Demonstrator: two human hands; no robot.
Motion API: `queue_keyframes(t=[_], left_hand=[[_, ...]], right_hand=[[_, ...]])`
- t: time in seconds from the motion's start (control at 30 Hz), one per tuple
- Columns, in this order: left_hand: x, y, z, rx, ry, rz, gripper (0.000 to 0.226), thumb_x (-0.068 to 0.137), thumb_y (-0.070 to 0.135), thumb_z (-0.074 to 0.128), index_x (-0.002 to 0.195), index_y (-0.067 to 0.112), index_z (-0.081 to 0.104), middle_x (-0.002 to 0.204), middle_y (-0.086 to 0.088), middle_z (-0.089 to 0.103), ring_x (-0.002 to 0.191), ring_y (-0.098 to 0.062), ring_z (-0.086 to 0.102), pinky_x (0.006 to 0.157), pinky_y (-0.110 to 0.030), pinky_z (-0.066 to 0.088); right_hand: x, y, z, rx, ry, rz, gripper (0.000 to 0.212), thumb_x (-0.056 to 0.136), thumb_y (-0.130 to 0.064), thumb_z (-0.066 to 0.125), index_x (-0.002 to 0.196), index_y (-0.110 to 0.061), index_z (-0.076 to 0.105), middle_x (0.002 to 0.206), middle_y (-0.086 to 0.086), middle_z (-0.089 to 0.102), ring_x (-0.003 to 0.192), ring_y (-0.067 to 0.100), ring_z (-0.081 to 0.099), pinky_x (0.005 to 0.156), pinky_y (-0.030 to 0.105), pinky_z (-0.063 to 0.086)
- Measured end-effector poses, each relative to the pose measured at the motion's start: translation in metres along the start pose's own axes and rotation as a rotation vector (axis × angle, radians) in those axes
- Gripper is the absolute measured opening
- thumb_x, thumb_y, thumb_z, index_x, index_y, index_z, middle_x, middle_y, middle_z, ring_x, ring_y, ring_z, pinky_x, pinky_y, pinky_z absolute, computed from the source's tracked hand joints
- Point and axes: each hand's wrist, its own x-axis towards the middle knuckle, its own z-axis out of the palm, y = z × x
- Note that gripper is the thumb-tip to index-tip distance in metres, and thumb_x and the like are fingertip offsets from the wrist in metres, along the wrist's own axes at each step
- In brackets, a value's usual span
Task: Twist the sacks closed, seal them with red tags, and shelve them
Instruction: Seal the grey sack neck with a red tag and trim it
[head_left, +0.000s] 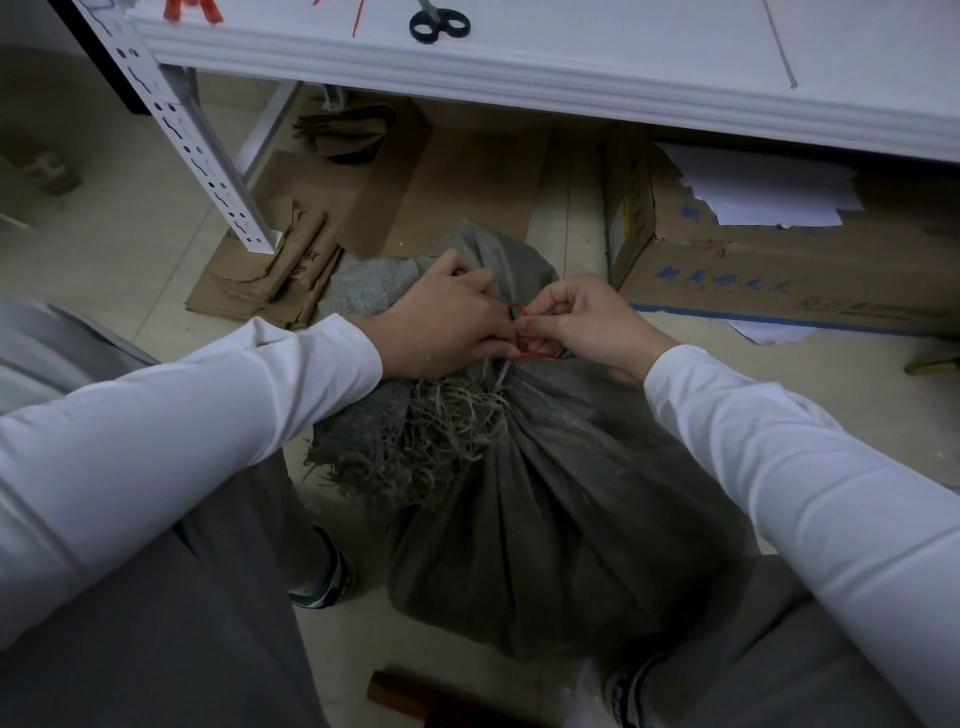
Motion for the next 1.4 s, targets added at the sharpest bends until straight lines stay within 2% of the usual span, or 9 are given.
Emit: queue_keyframes(t=[0.1,0.17,0.3,0.4,0.6,0.8,0.93,1.13,1.4], left_hand=[[0.001,0.0,-0.002,-0.008,-0.025,0.027,0.037,0.096,0.053,0.035,0.105,0.035,0.066,0.097,0.012,0.068,0.095,-0.014,0.045,0.084,-0.035,0.022],[0.001,0.001,-0.003,-0.022,-0.009,0.044,0.034,0.096,0.052,0.038,0.104,0.036,0.066,0.097,0.012,0.068,0.093,-0.014,0.044,0.081,-0.034,0.02],[0.0,0.003,-0.002,-0.014,-0.006,0.044,0.041,0.095,0.055,0.033,0.1,0.034,0.067,0.094,0.013,0.067,0.09,-0.013,0.042,0.077,-0.032,0.016],[-0.001,0.006,-0.002,-0.007,0.005,0.055,0.053,0.091,0.057,0.021,0.098,0.033,0.069,0.093,0.015,0.067,0.09,-0.013,0.044,0.077,-0.034,0.019],[-0.001,0.008,-0.003,-0.02,-0.021,0.06,0.035,0.097,0.051,0.04,0.098,0.032,0.069,0.096,0.014,0.068,0.093,-0.015,0.043,0.078,-0.034,0.017],[-0.002,0.007,-0.007,-0.001,-0.056,0.02,0.05,0.094,0.058,0.025,0.1,0.033,0.069,0.096,0.013,0.068,0.098,-0.015,0.046,0.08,-0.035,0.02],[-0.003,0.012,-0.003,0.021,-0.102,0.004,0.039,0.097,0.054,0.035,0.102,0.032,0.067,0.099,0.01,0.068,0.103,-0.017,0.044,0.083,-0.037,0.022],[0.0,0.013,-0.006,0.019,-0.121,-0.004,0.037,0.098,0.052,0.035,0.1,0.032,0.067,0.096,0.011,0.067,0.099,-0.015,0.042,0.081,-0.036,0.019],[0.001,0.019,-0.009,-0.01,-0.123,0.018,0.035,0.097,0.054,0.036,0.102,0.035,0.066,0.096,0.012,0.067,0.099,-0.013,0.039,0.077,-0.033,0.013]], right_hand=[[-0.003,-0.004,-0.002,-0.069,0.015,-0.006,0.011,0.085,-0.007,0.071,0.075,-0.01,0.068,0.072,0.003,0.068,0.058,0.002,0.062,0.055,0.013,0.049],[-0.002,-0.005,-0.004,-0.088,0.001,0.015,0.012,0.086,-0.01,0.071,0.074,-0.012,0.068,0.07,-0.001,0.067,0.061,0.003,0.061,0.056,0.014,0.048],[0.001,-0.002,-0.002,-0.049,-0.034,0.091,0.021,0.09,-0.026,0.067,0.075,-0.011,0.069,0.067,0.001,0.065,0.061,0.01,0.057,0.065,0.028,0.045],[0.002,-0.002,0.002,-0.024,-0.007,0.114,0.031,0.092,-0.034,0.063,0.075,-0.009,0.068,0.063,0.0,0.065,0.057,0.008,0.057,0.061,0.024,0.045],[0.005,0.0,0.007,0.011,0.011,0.151,0.03,0.095,-0.024,0.061,0.07,-0.007,0.063,0.056,0.002,0.06,0.05,0.01,0.05,0.051,0.02,0.042],[0.003,0.001,0.003,-0.037,-0.028,0.154,0.028,0.095,-0.015,0.06,0.069,-0.006,0.062,0.061,0.006,0.061,0.05,0.011,0.049,0.044,0.014,0.042],[0.0,0.004,0.009,-0.088,-0.024,0.131,0.028,0.095,-0.012,0.06,0.069,-0.004,0.062,0.058,0.007,0.059,0.048,0.012,0.048,0.042,0.015,0.041],[0.0,0.0,0.004,-0.107,-0.018,0.128,0.026,0.094,-0.014,0.061,0.07,-0.005,0.064,0.06,0.006,0.06,0.051,0.011,0.051,0.041,0.013,0.04],[0.007,0.004,0.006,-0.086,0.056,0.203,0.02,0.09,-0.013,0.067,0.076,0.002,0.067,0.059,0.007,0.059,0.049,0.013,0.049,0.043,0.018,0.039]])
